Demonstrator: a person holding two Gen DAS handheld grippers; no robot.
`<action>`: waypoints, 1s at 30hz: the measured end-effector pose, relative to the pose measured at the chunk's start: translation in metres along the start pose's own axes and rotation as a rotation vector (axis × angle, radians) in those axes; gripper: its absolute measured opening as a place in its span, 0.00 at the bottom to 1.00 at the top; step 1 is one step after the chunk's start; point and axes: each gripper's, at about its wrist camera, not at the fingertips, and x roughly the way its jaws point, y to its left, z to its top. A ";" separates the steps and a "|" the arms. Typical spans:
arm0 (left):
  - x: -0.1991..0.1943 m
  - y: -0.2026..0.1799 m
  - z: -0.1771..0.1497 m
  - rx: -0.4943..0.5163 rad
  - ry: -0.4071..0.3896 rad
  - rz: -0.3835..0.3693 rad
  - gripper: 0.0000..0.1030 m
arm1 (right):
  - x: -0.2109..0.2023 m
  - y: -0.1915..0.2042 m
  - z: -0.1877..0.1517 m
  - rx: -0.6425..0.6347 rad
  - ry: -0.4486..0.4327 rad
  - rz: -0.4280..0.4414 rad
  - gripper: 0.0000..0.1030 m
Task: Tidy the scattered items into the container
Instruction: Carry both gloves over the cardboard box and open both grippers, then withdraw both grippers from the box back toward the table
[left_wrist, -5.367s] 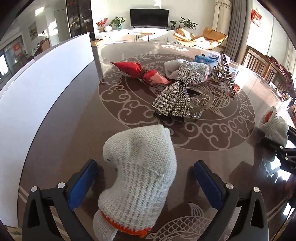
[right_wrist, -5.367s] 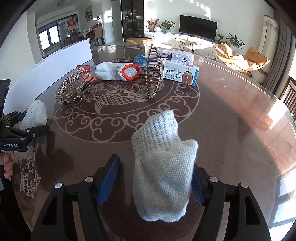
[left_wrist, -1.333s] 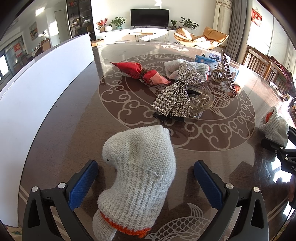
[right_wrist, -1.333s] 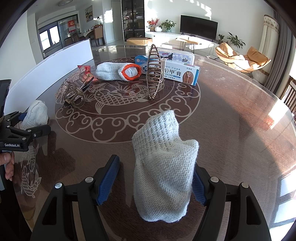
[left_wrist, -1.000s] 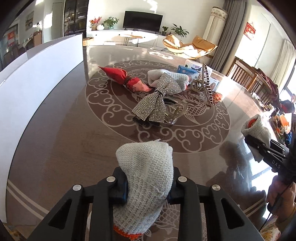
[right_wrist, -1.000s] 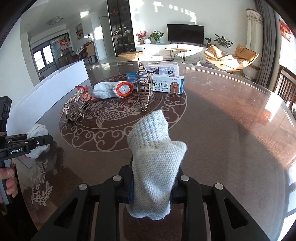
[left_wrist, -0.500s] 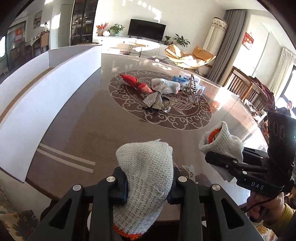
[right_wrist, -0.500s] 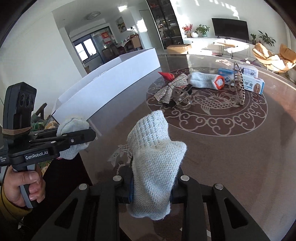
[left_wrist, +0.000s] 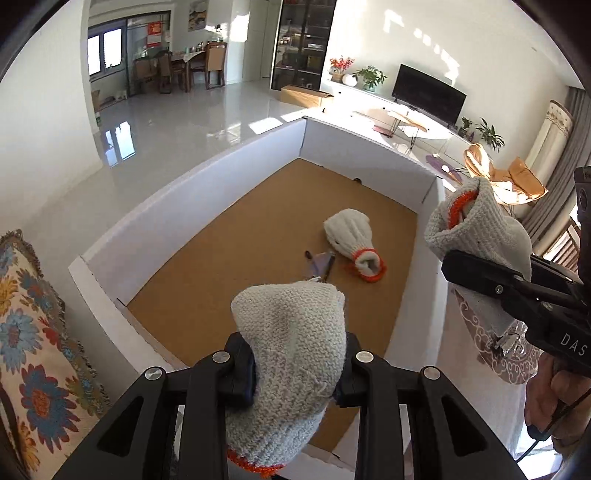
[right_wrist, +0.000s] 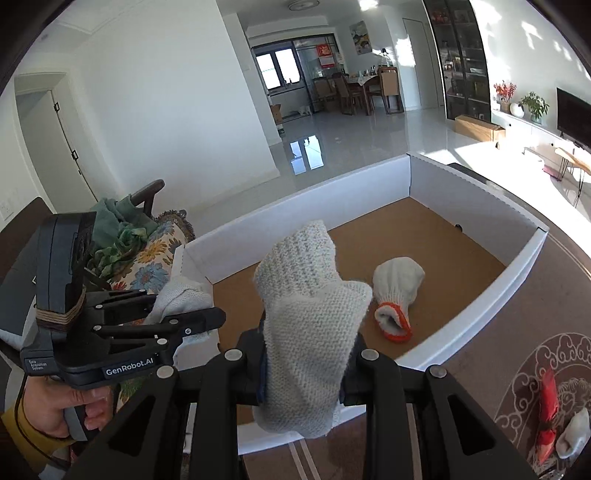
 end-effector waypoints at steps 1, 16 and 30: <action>0.010 0.010 0.010 -0.019 0.019 0.012 0.29 | 0.021 -0.005 0.013 0.014 0.030 -0.007 0.26; 0.034 0.036 0.026 -0.123 0.061 0.028 0.66 | 0.061 -0.035 0.012 0.079 0.133 -0.041 0.64; -0.033 -0.216 -0.111 0.304 -0.017 -0.332 0.91 | -0.192 -0.084 -0.232 0.190 -0.130 -0.490 0.64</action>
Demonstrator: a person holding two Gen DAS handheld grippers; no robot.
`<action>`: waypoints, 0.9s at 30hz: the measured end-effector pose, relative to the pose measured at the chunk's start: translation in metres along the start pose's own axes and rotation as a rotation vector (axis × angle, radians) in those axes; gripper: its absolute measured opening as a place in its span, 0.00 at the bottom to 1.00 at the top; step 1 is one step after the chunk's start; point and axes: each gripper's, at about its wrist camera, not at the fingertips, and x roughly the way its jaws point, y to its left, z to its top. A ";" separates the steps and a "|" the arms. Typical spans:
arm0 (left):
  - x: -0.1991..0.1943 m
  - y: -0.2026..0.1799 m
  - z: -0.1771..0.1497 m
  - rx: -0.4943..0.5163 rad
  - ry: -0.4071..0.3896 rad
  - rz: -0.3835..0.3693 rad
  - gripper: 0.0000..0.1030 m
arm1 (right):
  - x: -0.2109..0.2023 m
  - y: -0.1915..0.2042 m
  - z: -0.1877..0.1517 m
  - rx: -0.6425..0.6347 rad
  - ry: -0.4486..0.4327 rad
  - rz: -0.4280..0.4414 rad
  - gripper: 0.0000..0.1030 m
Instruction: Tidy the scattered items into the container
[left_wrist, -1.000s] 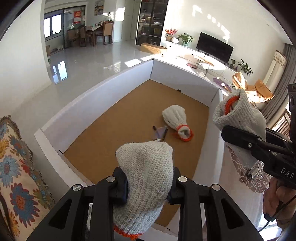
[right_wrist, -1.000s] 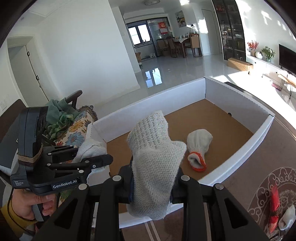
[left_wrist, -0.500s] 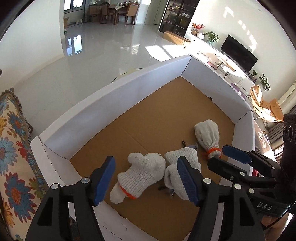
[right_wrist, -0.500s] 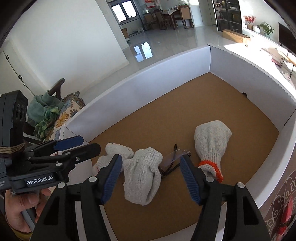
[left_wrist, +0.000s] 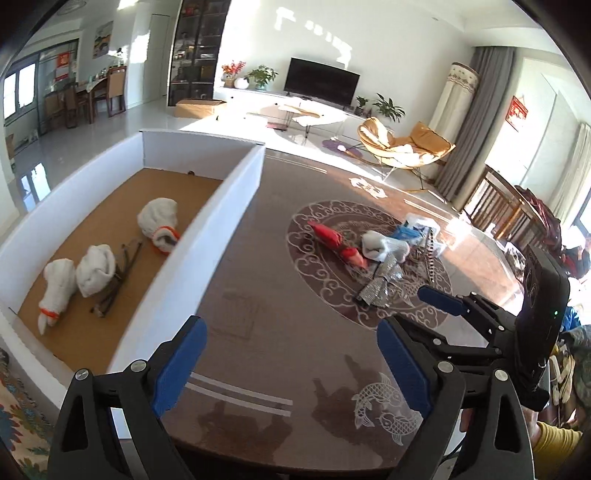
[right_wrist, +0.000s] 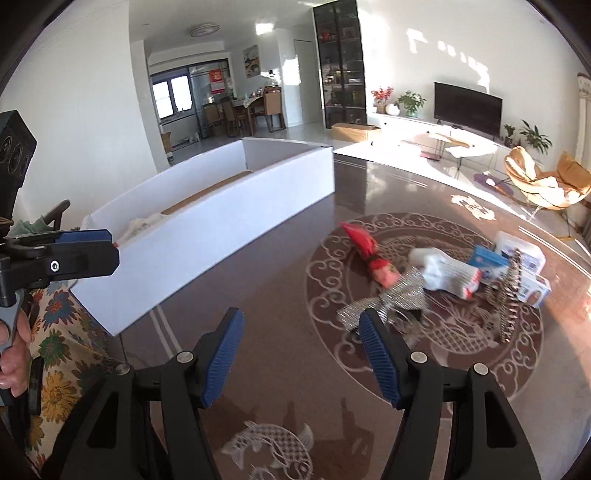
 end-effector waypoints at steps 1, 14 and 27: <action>0.020 -0.017 -0.011 0.026 0.036 -0.009 0.91 | -0.006 -0.022 -0.016 0.024 0.014 -0.056 0.64; 0.135 -0.098 -0.046 0.172 0.147 0.076 0.91 | -0.015 -0.146 -0.087 0.190 0.150 -0.280 0.64; 0.146 -0.114 -0.042 0.255 0.140 0.056 1.00 | -0.006 -0.144 -0.090 0.211 0.170 -0.305 0.66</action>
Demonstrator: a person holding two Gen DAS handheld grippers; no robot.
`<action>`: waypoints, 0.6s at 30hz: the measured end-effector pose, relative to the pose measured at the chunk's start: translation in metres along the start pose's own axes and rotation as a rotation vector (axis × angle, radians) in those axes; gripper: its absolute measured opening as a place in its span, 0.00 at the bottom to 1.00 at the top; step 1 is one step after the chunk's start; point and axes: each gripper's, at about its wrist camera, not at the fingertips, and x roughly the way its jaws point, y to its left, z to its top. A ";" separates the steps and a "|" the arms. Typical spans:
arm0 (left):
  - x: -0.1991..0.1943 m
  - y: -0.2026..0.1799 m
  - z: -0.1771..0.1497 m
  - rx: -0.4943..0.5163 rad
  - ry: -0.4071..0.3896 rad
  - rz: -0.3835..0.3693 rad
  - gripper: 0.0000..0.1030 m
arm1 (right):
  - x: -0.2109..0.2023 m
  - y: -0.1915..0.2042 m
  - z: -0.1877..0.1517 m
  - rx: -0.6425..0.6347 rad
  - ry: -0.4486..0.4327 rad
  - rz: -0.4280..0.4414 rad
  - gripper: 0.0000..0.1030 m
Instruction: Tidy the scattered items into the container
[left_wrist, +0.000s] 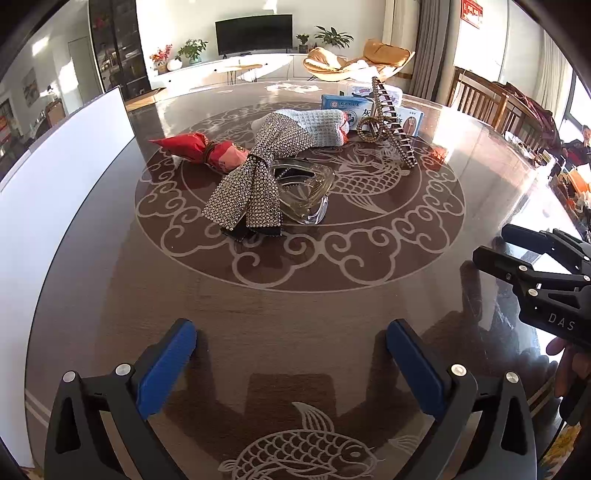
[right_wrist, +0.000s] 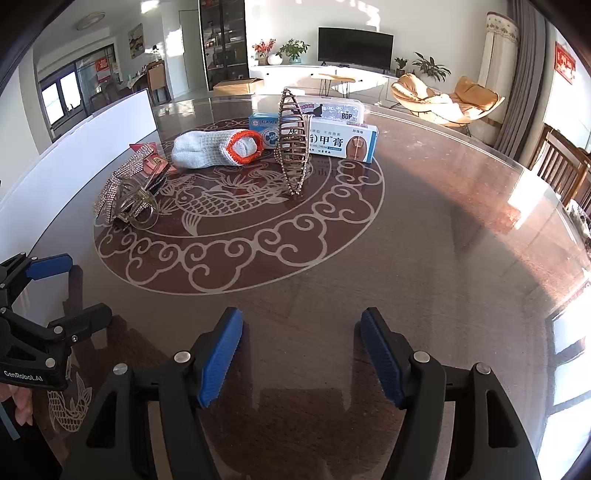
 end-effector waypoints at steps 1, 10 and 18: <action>0.000 0.000 0.000 -0.002 -0.001 0.001 1.00 | 0.002 -0.001 0.000 0.001 0.000 0.000 0.66; 0.003 -0.002 0.003 -0.010 -0.005 0.007 1.00 | 0.005 0.000 0.001 -0.002 0.003 0.010 0.69; 0.003 -0.001 0.003 -0.011 -0.005 0.007 1.00 | 0.005 0.000 0.001 -0.002 0.003 0.009 0.69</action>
